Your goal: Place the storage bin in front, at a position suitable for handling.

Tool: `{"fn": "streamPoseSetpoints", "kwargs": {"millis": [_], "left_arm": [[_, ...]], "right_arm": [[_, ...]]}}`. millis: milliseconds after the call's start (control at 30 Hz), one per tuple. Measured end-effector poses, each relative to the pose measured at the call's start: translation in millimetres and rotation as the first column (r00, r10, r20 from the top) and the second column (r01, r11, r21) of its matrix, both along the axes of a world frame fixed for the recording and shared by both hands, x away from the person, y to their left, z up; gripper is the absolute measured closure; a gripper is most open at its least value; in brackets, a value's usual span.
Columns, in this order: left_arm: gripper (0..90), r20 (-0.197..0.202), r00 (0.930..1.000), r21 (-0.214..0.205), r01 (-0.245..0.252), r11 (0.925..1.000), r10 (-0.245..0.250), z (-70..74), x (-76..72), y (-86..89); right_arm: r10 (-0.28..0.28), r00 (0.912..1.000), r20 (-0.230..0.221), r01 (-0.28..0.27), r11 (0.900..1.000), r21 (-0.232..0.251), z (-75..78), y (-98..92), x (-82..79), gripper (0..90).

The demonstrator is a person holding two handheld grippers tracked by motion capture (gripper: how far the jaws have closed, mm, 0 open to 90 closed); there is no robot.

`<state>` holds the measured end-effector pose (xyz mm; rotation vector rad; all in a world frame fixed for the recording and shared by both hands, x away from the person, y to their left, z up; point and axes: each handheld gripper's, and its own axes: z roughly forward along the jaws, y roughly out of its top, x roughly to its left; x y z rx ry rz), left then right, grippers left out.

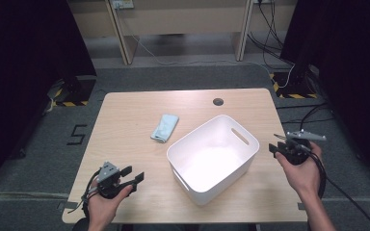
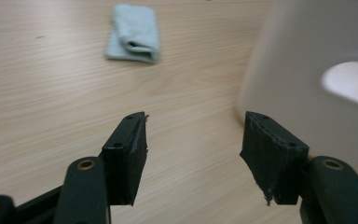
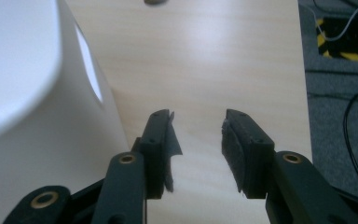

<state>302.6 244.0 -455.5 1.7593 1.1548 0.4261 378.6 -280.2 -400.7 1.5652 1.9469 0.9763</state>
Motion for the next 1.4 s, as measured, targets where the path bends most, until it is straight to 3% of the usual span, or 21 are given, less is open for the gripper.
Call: {"fn": "streamPoseSetpoints", "kwargs": {"millis": [167, 433, 467, 567, 633, 733, 800, 900, 1000, 1033, 1067, 1100, 1133, 1233, 1300, 1333, 1367, 1400], "left_arm": [[39.3, 0.017, 0.9982, -0.037, 0.058, 0.9976, -0.058, 24.9, 1.5, -23.7], [38.8, 0.018, 0.9944, -0.057, 0.105, 0.9929, -0.104, 45.0, 17.1, -45.1], [38.7, 0.018, 0.9923, -0.084, 0.124, 0.9887, -0.123, 52.3, 24.8, -47.5], [37.9, 0.007, 0.9885, -0.037, 0.151, 0.9879, -0.151, 59.1, 36.7, -55.4], [38.2, -0.002, 0.9899, -0.023, 0.141, 0.9897, -0.141, 59.1, 45.5, -58.8], [40.1, -0.011, 0.9896, -0.036, 0.143, 0.9891, -0.144, 60.5, 51.7, -61.7], [41.4, -0.016, 0.9874, -0.025, 0.157, 0.9873, -0.157, 61.8, 52.2, -65.7], [43.6, -0.052, 0.9824, -0.024, 0.178, 0.9837, -0.179, 61.1, 55.4, -70.8], [51.4, -0.070, 0.9815, 0.035, 0.181, 0.9828, -0.178, 59.4, 60.2, -75.1], [52.5, -0.070, 0.9815, 0.035, 0.181, 0.9828, -0.178, 59.4, 60.2, -75.1], [54.4, -0.071, 0.9795, 0.056, 0.192, 0.9797, -0.188, 59.5, 62.8, -78.2], [56.7, -0.071, 0.9795, 0.056, 0.192, 0.9797, -0.188, 59.5, 62.8, -78.2], [58.8, -0.065, 0.9783, 0.092, 0.202, 0.9751, -0.196, 60.6, 65.2, -82.7], [62.1, -0.065, 0.9801, 0.129, 0.195, 0.9724, -0.188, 61.7, 70.8, -84.5], [62.3, -0.043, 0.9892, 0.177, 0.146, 0.9734, -0.140, 63.6, 82.2, -84.0], [61.9, -0.043, 0.9892, 0.177, 0.146, 0.9734, -0.140, 63.6, 82.2, -84.0], [61.1, -0.018, 0.9945, 0.167, 0.104, 0.9803, -0.103, 66.6, 89.1, -82.4], [59.5, -0.003, 0.9965, 0.166, 0.082, 0.9827, -0.083, 69.1, 91.7, -81.1]], "right_arm": [[0.005, 0.9992, 0.040, -0.005, 0.9999, 0.010, 26.6, 5.9, 13.0, 61.0], [0.077, 0.9970, 0.002, -0.077, 0.9970, 0.008, 32.3, 32.5, 31.7, 59.6], [0.084, 0.9965, 0.001, -0.084, 0.9965, 0.006, 32.7, 35.4, 33.7, 59.5], [0.103, 0.9941, -0.035, -0.103, 0.9947, -0.006, 31.5, 44.2, 40.4, 59.8], [0.105, 0.9941, -0.029, -0.106, 0.9939, -0.031, 32.4, 48.5, 42.5, 59.6], [0.113, 0.9935, -0.002, -0.113, 0.9935, -0.005, 42.3, 47.7, 42.7, 59.1], [0.114, 0.9935, 0.006, -0.114, 0.9933, -0.022, 47.8, 48.3, 42.4, 59.4], [0.167, 0.9845, -0.053, -0.170, 0.9836, -0.060, 46.8, 57.1, 41.9, 61.9], [0.198, 0.9726, -0.121, -0.210, 0.9737, -0.089, 39.8, 66.8, 41.2, 70.2], [0.198, 0.9726, -0.121, -0.210, 0.9737, -0.089, 39.8, 66.8, 41.2, 70.2], [0.202, 0.9643, -0.171, -0.223, 0.9687, -0.110, 34.7, 71.3, 42.3, 77.8], [0.192, 0.9644, -0.182, -0.217, 0.9676, -0.129, 32.9, 72.8, 42.9, 83.1], [0.178, 0.9653, -0.191, -0.208, 0.9667, -0.149, 32.4, 73.7, 43.6, 83.1], [0.160, 0.9636, -0.214, -0.192, 0.9718, -0.138, 34.1, 74.5, 45.5, 83.9], [0.114, 0.9619, -0.248, -0.145, 0.9836, -0.108, 36.5, 77.1, 46.3, 86.0], [0.097, 0.9630, -0.251, -0.126, 0.9868, -0.102, 36.8, 78.3, 46.1, 86.9], [0.076, 0.9650, -0.251, -0.104, 0.9898, -0.098, 36.9, 79.3, 45.9, 87.8], [0.055, 0.9676, -0.246, -0.081, 0.9921, -0.096, 36.4, 80.1, 46.0, 88.5]]}}
